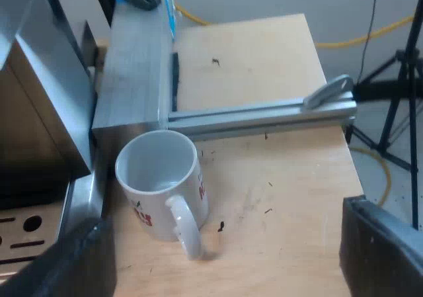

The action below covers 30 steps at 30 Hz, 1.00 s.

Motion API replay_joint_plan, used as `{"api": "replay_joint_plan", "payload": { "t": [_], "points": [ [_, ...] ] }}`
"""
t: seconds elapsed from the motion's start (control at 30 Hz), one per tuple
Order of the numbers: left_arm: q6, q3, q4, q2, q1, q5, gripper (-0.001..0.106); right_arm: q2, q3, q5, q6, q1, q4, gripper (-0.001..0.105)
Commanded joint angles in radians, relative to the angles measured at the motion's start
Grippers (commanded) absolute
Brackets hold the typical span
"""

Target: Put the handle in the coffee machine

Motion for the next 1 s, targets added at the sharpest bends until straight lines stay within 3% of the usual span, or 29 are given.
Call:
{"api": "replay_joint_plan", "payload": {
  "t": [0.03, 0.37, 0.57, 0.6, 0.73, 0.9, 1.0],
  "points": [
    [-0.001, 0.02, -0.013, -0.024, 0.001, -0.011, 0.082, -0.089, 0.048, 0.0, -0.012, -0.002, -0.01, 0.071],
    [0.007, 0.142, -0.013, -0.131, 0.001, -0.008, 0.082, -0.301, 0.155, 0.0, -0.006, -0.002, -0.01, 0.071],
    [0.007, 0.213, -0.013, -0.221, 0.001, 0.042, 0.082, -0.367, 0.172, 0.029, -0.007, -0.002, -0.007, 0.071],
    [0.033, 0.253, -0.014, -0.284, 0.001, 0.08, 0.082, -0.367, 0.172, 0.046, -0.007, -0.002, -0.007, 0.071],
    [0.078, 0.308, -0.014, -0.408, 0.001, 0.12, 0.082, -0.364, 0.172, 0.077, -0.011, -0.002, -0.007, 0.071],
    [0.067, 0.328, -0.015, -0.401, 0.026, 0.107, 0.082, -0.364, 0.172, 0.078, -0.011, -0.002, -0.007, 0.071],
    [0.0, 0.346, -0.055, -0.402, 0.048, 0.092, 0.082, -0.364, 0.172, 0.064, -0.009, -0.002, -0.007, 0.071]
  ]
}}
